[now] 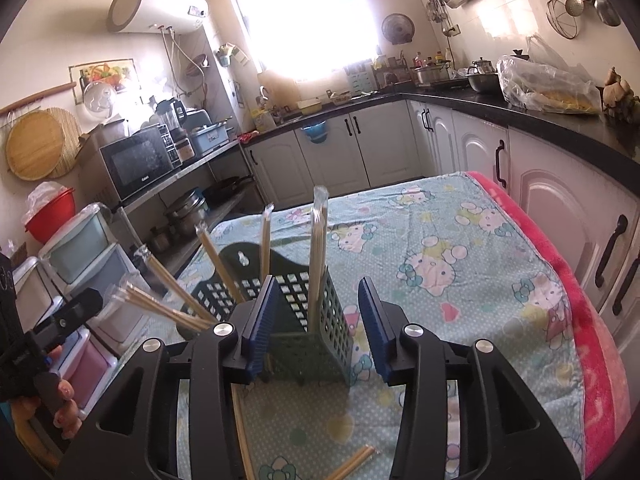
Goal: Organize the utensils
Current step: 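Withdraw the left tool from the caddy toward the last chopsticks on the cloth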
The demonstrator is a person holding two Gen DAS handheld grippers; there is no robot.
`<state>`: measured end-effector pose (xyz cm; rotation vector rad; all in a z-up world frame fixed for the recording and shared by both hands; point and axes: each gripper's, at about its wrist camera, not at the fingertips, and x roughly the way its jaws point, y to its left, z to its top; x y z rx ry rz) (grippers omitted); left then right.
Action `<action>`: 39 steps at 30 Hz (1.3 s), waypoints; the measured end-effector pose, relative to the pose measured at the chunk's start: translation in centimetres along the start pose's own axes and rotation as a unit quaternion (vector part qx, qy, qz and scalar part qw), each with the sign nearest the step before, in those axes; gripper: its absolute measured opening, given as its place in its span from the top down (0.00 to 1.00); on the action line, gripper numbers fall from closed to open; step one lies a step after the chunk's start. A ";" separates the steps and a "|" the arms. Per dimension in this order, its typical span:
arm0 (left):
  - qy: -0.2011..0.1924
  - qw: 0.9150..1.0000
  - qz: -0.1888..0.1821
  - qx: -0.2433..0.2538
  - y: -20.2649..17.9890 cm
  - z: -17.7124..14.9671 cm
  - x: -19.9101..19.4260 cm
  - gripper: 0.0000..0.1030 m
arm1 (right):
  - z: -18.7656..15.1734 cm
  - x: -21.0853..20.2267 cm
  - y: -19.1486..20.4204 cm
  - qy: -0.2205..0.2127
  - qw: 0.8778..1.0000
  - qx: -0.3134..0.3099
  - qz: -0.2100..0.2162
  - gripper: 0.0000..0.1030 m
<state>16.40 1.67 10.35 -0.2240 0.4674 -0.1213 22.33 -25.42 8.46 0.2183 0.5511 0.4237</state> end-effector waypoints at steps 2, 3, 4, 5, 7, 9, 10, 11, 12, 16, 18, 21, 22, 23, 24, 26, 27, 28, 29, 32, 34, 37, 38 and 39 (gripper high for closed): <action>0.001 1.000 0.001 0.002 -0.2 -0.3 -0.2 0.11 | -0.5 -0.3 0.1 0.001 1.000 -0.004 0.000 0.59; 0.001 1.000 0.001 0.002 -0.2 -0.5 -0.3 0.10 | -0.6 -0.4 0.1 0.002 1.000 -0.005 0.001 0.58; 0.001 1.000 0.002 0.003 -0.3 -0.8 -0.4 0.10 | -0.9 -0.6 0.1 0.003 1.000 -0.007 0.000 0.57; 0.002 1.000 0.002 0.003 -0.2 -1.0 -0.4 0.10 | -1.2 -0.8 0.2 0.003 1.000 -0.009 -0.001 0.55; 0.006 1.000 0.001 0.003 -0.3 -1.4 -0.5 0.10 | -1.6 -1.0 0.2 0.005 1.000 -0.011 0.000 0.54; 0.008 1.000 0.003 0.003 -0.3 -1.8 -0.5 0.10 | -2.0 -1.3 0.2 0.008 1.000 -0.012 0.000 0.51; 0.011 1.000 0.004 0.004 -0.3 -2.0 -0.5 0.10 | -2.3 -1.4 0.2 0.009 1.000 -0.012 -0.001 0.50; 0.013 1.000 0.004 0.004 -0.2 -2.2 -0.5 0.10 | -2.6 -1.5 0.1 0.011 1.000 -0.012 -0.002 0.50; 0.016 1.000 0.005 0.005 -0.2 -2.5 -0.4 0.10 | -2.8 -1.6 0.1 0.013 1.000 -0.012 -0.003 0.50; 0.025 1.000 0.008 0.007 -0.2 -3.4 -0.3 0.10 | -4.0 -1.8 -0.2 0.025 1.000 -0.011 -0.006 0.49; 0.030 0.999 0.010 0.006 -0.1 -3.8 -0.2 0.10 | -4.6 -1.9 -0.2 0.032 0.999 -0.011 -0.007 0.48; 0.036 0.999 0.012 0.005 -0.1 -4.2 0.0 0.10 | -5.4 -2.0 -0.3 0.040 0.999 -0.011 -0.011 0.48; 0.038 0.999 0.012 0.004 0.0 -4.4 0.0 0.10 | -5.6 -2.0 -0.4 0.042 0.999 -0.011 -0.011 0.48; 0.039 0.999 0.012 0.004 0.0 -4.5 0.1 0.10 | -5.8 -2.0 -0.4 0.044 0.999 -0.010 -0.012 0.48; 0.041 0.999 0.013 0.004 -0.1 -4.7 0.2 0.10 | -6.1 -1.9 -0.4 0.047 0.999 -0.010 -0.013 0.47; 0.045 0.999 0.012 0.004 -0.1 -5.0 0.3 0.10 | -6.7 -1.8 -0.4 0.052 0.998 -0.011 -0.014 0.47; 0.047 0.999 0.012 0.004 -0.1 -5.2 0.4 0.10 | -6.9 -1.8 -0.4 0.054 0.998 -0.012 -0.014 0.46; 0.049 0.999 0.012 0.004 -0.1 -5.4 0.4 0.10 | -7.3 -1.8 -0.3 0.058 0.998 -0.012 -0.014 0.45; 0.051 0.999 0.012 0.004 -0.1 -5.5 0.5 0.10 | -7.5 -1.7 -0.3 0.061 0.998 -0.011 -0.014 0.43; 0.058 0.998 0.012 0.004 0.0 -6.0 0.8 0.10 | -8.1 -1.5 -0.6 0.068 0.998 -0.009 -0.014 0.42; 0.063 0.998 0.012 0.003 0.1 -6.3 1.1 0.10 | -8.5 -1.4 -0.7 0.074 0.997 -0.005 -0.012 0.41; 0.069 0.998 0.013 0.002 0.2 -6.8 1.4 0.10 | -9.0 -1.2 -0.7 0.082 0.997 -0.004 -0.013 0.41; 0.070 0.997 0.014 0.002 0.1 -6.9 1.5 0.10 | -9.2 -1.1 -0.7 0.085 0.996 -0.003 -0.013 0.41; 0.072 0.997 0.014 0.002 0.2 -7.0 1.5 0.10 | -9.3 -1.1 -0.7 0.086 0.996 -0.002 -0.013 0.41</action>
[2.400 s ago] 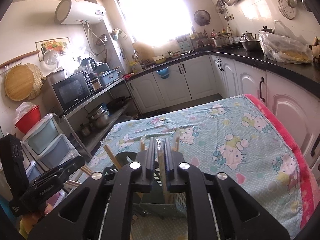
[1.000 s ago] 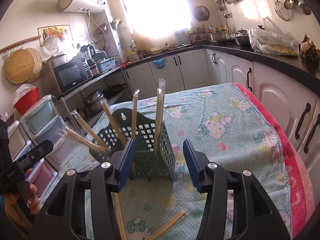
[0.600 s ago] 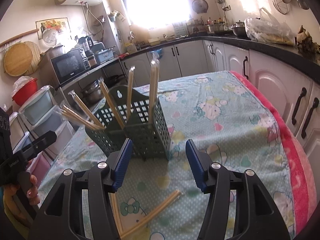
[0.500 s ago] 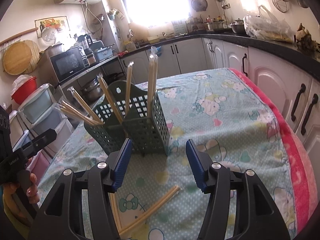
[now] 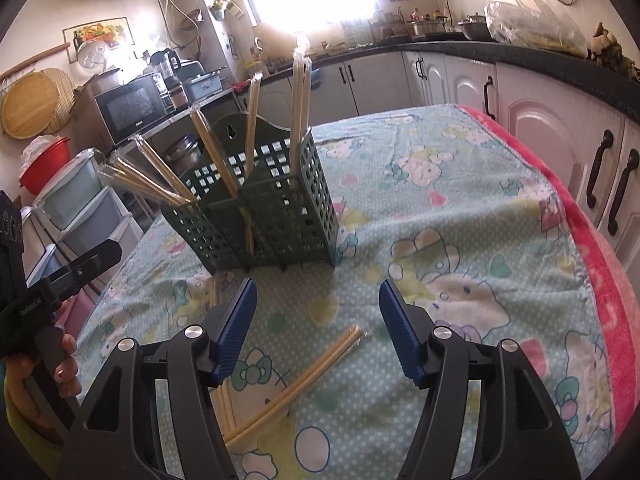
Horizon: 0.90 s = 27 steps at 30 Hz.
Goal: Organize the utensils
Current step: 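Withdraw the left tool from the caddy toward the last chopsticks on the cloth, then lower the left tool onto the last wrapped chopstick pair and close it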
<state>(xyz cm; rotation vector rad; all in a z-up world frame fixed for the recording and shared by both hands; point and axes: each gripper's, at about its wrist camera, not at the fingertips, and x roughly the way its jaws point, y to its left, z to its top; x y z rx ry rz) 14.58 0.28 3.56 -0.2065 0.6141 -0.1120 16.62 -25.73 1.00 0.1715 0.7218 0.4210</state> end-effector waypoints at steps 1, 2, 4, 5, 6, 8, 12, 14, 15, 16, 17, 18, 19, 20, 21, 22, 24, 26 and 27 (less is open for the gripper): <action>0.002 1.000 0.000 0.000 0.0 -0.2 0.2 0.10 | -0.1 0.1 -0.1 0.003 1.000 0.002 0.000 0.41; 0.005 1.000 0.001 0.000 0.1 -0.3 0.3 0.10 | -0.2 0.2 -0.1 0.006 1.000 0.003 0.000 0.40; 0.011 1.000 0.001 -0.001 0.2 -0.6 0.7 0.10 | -0.5 0.5 0.0 0.014 1.000 0.003 0.000 0.40; 0.014 1.000 0.001 -0.001 0.2 -0.7 0.9 0.10 | -0.6 0.6 -0.1 0.016 1.000 0.003 0.000 0.40; 0.017 1.000 0.001 -0.001 0.2 -0.8 1.0 0.10 | -0.7 0.7 -0.1 0.018 1.000 0.003 0.000 0.40; 0.022 1.000 0.001 -0.003 0.3 -1.1 1.4 0.10 | -1.0 0.9 -0.1 0.024 1.000 0.003 0.001 0.40; 0.034 0.999 0.000 -0.006 0.5 -1.4 2.0 0.10 | -1.4 1.2 -0.2 0.032 0.999 0.005 0.000 0.40; 0.038 0.999 0.000 -0.006 0.5 -1.6 2.3 0.10 | -1.6 1.3 -0.2 0.035 0.999 0.006 0.000 0.40; 0.039 0.999 0.001 -0.006 0.6 -1.6 2.4 0.10 | -1.7 1.4 -0.3 0.037 0.999 0.007 0.000 0.40; 0.042 0.999 0.001 -0.006 0.6 -1.7 2.5 0.10 | -1.8 1.5 -0.3 0.039 0.999 0.007 0.000 0.40; 0.044 0.999 0.000 -0.007 0.6 -1.8 2.7 0.10 | -1.9 1.5 -0.3 0.041 0.999 0.008 0.000 0.40; 0.046 0.999 0.000 -0.007 0.6 -1.9 2.8 0.10 | -2.0 1.6 -0.3 0.042 0.999 0.008 0.000 0.40; 0.050 0.999 -0.001 -0.008 0.7 -2.0 3.0 0.10 | -2.1 1.7 -0.3 0.045 0.999 0.008 0.000 0.40; 0.053 0.999 -0.002 -0.008 0.7 -2.1 3.2 0.10 | -2.2 1.8 -0.3 0.047 0.999 0.008 0.000 0.40; 0.057 0.998 -0.003 -0.008 0.7 -2.3 3.4 0.10 | -2.3 1.9 -0.3 0.050 0.999 0.008 0.000 0.40; 0.062 0.998 -0.004 -0.009 0.7 -2.4 3.7 0.10 | -2.5 2.1 -0.3 0.054 0.998 0.008 0.000 0.40; 0.076 0.997 -0.006 -0.008 0.6 -2.7 4.3 0.10 | -2.7 2.4 -0.3 0.061 0.998 0.010 0.001 0.40; 0.089 0.996 -0.010 -0.009 0.7 -3.1 5.0 0.10 | -3.0 2.9 -0.4 0.071 0.997 0.014 0.000 0.40; 0.094 0.995 -0.012 -0.010 0.7 -3.3 5.3 0.11 | -3.1 3.2 -0.6 0.076 0.997 0.018 0.001 0.40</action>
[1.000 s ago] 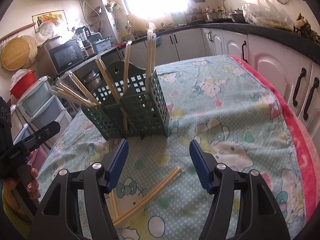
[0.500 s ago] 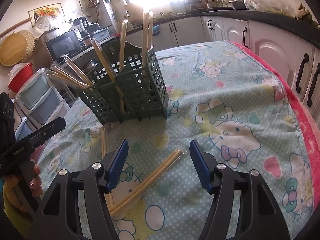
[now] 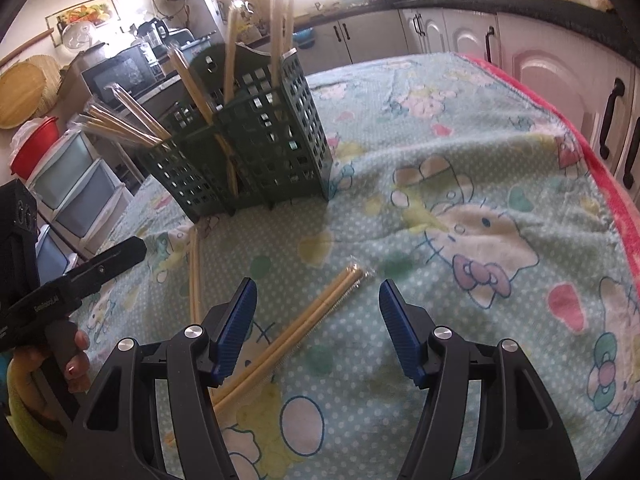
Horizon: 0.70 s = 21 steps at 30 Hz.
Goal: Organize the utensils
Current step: 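Lower the left tool onto the last wrapped chopstick pair and close it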
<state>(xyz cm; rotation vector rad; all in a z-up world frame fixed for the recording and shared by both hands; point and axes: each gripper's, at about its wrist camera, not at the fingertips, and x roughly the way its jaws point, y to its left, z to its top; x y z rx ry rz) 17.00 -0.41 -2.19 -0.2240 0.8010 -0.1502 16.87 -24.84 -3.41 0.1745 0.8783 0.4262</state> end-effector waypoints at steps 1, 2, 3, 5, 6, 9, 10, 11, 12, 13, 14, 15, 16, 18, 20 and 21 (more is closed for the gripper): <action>0.006 1.000 -0.001 -0.001 0.1 -0.1 0.4 0.11 | 0.0 0.2 0.0 0.003 1.000 0.002 0.000 0.40; 0.011 1.000 -0.003 -0.003 0.2 -0.3 0.7 0.11 | 0.0 0.4 -0.1 0.007 1.000 0.005 -0.002 0.40; 0.016 1.000 -0.005 -0.005 0.3 -0.3 1.0 0.11 | 0.0 0.6 -0.3 0.009 1.000 0.006 -0.001 0.40; 0.029 0.999 -0.008 -0.013 0.5 -0.3 1.7 0.11 | 0.1 1.2 -0.4 0.018 1.000 0.010 -0.001 0.40; 0.036 0.999 -0.015 -0.016 0.5 -0.2 2.2 0.12 | 0.2 1.5 -0.4 0.021 1.000 0.011 -0.001 0.40; 0.054 0.998 -0.027 -0.028 0.6 0.0 3.2 0.17 | 0.4 2.4 -0.3 0.032 0.999 0.011 -0.003 0.41; 0.063 0.997 -0.033 -0.035 0.7 0.1 3.7 0.18 | 0.5 2.5 -0.3 0.032 0.999 0.010 -0.004 0.41; 0.068 0.996 -0.033 -0.040 0.8 0.2 4.1 0.20 | 0.6 2.6 -0.2 0.033 0.999 0.009 -0.005 0.42; 0.071 0.996 -0.029 -0.043 0.8 0.3 4.4 0.22 | 0.8 2.8 -0.2 0.034 0.999 0.008 -0.008 0.43; 0.072 0.996 -0.023 -0.044 0.8 0.6 4.8 0.22 | 0.9 2.9 -0.2 0.034 0.999 0.009 -0.010 0.44; 0.072 0.996 -0.018 -0.044 0.8 0.8 5.0 0.24 | 0.9 3.1 -0.2 0.034 0.999 0.009 -0.011 0.45; 0.072 0.996 -0.010 -0.046 0.7 1.1 5.4 0.26 | 1.0 3.3 -0.2 0.034 0.999 0.008 -0.012 0.45; 0.073 0.996 -0.004 -0.047 0.7 1.2 5.6 0.27 | 1.1 3.5 -0.1 0.034 0.999 0.007 -0.015 0.45; 0.076 0.996 0.014 -0.042 0.4 1.6 6.2 0.31 | 1.2 3.8 0.0 0.032 0.999 0.004 -0.019 0.46; 0.076 0.996 0.031 -0.035 0.1 1.8 6.6 0.34 | 1.2 4.0 0.2 0.028 0.999 -0.001 -0.025 0.47; 0.075 0.996 0.043 -0.031 -0.1 1.9 6.8 0.37 | 1.2 4.1 0.3 0.026 0.999 -0.004 -0.029 0.50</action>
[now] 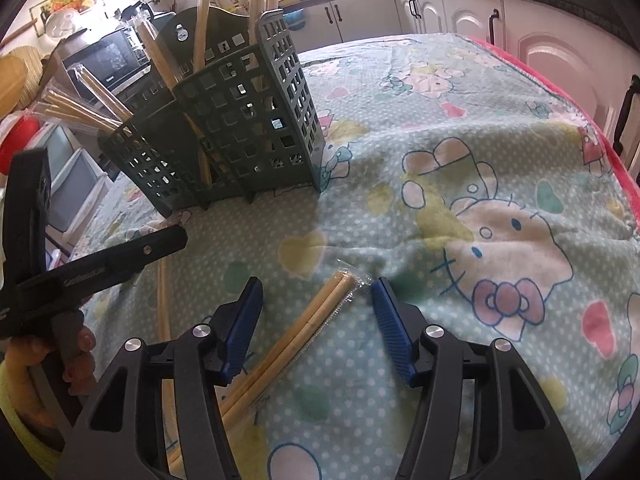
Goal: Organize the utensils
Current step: 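Lower the left tool onto the last wrapped chopstick pair and close it, then lift the wrapped chopsticks with the left tool and carry them over the caddy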
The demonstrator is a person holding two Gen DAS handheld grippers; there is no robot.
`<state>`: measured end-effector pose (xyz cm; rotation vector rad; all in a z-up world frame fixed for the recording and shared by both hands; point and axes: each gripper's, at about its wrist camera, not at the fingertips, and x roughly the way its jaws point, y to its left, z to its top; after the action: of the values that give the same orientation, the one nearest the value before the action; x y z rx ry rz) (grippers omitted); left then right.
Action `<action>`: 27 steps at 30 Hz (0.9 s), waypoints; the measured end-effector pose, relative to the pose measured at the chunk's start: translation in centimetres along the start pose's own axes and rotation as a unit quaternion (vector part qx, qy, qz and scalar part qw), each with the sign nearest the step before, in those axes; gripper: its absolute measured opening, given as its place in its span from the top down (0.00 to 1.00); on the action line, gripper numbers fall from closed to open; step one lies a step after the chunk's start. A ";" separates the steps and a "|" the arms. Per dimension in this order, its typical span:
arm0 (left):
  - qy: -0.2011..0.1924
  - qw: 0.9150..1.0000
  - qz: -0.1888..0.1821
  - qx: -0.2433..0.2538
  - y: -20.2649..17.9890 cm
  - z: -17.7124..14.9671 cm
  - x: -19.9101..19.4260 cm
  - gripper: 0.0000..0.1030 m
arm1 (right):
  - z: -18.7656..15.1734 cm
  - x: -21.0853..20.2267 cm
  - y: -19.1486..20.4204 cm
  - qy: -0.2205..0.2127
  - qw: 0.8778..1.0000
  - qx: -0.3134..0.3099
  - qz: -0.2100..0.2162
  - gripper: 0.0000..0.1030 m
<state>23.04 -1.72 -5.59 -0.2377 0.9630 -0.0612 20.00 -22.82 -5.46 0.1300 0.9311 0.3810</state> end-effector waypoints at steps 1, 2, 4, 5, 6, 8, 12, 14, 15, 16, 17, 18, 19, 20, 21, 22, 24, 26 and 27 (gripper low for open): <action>-0.002 1.000 0.009 0.002 -0.1 0.1 0.1 0.40 | 0.0 0.1 0.1 -0.002 1.000 -0.003 -0.007 0.51; -0.005 1.000 0.019 0.004 -0.2 0.1 0.3 0.46 | 0.0 0.1 0.1 -0.004 1.000 -0.004 -0.011 0.55; -0.011 0.999 0.036 0.005 -0.2 0.1 0.3 0.57 | 0.0 0.1 -0.2 -0.006 1.000 0.001 -0.015 0.62; -0.014 0.999 0.043 0.003 0.0 0.1 0.3 0.64 | 0.0 0.1 -0.3 -0.006 1.000 0.003 -0.016 0.65; -0.015 0.999 0.042 0.000 0.1 0.1 0.3 0.68 | 0.0 0.1 -0.4 -0.007 1.000 0.003 -0.018 0.67; -0.015 0.999 0.040 -0.013 0.8 0.3 0.1 0.76 | 0.1 0.1 -0.4 -0.008 1.000 0.002 -0.021 0.69; -0.014 0.999 0.032 -0.029 1.9 0.3 0.1 0.87 | 0.1 0.2 -0.4 -0.013 1.000 0.004 -0.023 0.82; -0.014 0.999 0.025 -0.037 2.7 0.3 -0.2 0.88 | 0.2 0.1 -0.6 -0.015 1.000 0.010 -0.018 0.86; -0.014 0.999 0.018 -0.041 3.0 0.3 -0.4 0.89 | 0.3 0.0 -0.9 -0.017 1.000 0.017 -0.008 0.89; -0.015 0.999 0.009 -0.047 3.9 0.4 -0.9 0.91 | 0.4 -0.1 -1.0 -0.018 1.000 0.023 0.001 0.90; -0.016 0.999 -0.002 -0.052 4.5 0.4 -1.3 0.93 | 0.6 -0.3 -1.2 -0.018 0.999 0.032 0.013 0.91; -0.018 0.998 -0.018 -0.058 4.9 0.3 -1.8 0.94 | 0.7 -0.6 -1.5 -0.018 0.999 0.040 0.025 0.92; -0.020 0.998 -0.025 -0.060 5.3 0.3 -2.3 0.94 | 0.9 -1.0 -1.6 -0.022 0.998 0.045 0.037 0.92; -0.025 0.998 -0.031 -0.058 5.4 0.3 -2.9 0.94 | 1.1 -1.5 -1.6 -0.027 0.997 0.048 0.047 0.93; -0.031 0.997 -0.035 -0.054 5.4 0.3 -3.5 0.95 | 1.3 -1.9 -1.5 -0.032 0.997 0.048 0.052 0.93; -0.038 0.997 -0.041 -0.051 5.4 0.3 -4.3 0.95 | 1.5 -2.5 -1.4 -0.039 0.996 0.047 0.058 0.93; -0.049 0.996 -0.057 -0.046 4.9 0.6 -5.8 0.95 | 2.1 -3.7 -1.2 -0.052 0.995 0.045 0.069 0.94; -0.062 0.995 -0.066 -0.037 4.5 0.7 -7.3 0.95 | 2.6 -4.9 -0.8 -0.064 0.994 0.042 0.079 0.94; -0.068 0.995 -0.070 -0.034 4.2 0.7 -7.9 0.96 | 2.9 -5.7 -0.5 -0.072 0.993 0.037 0.085 0.94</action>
<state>18.91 3.73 0.18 -0.3674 0.8133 -0.1404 19.40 -25.29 0.43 0.3032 0.7940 0.4887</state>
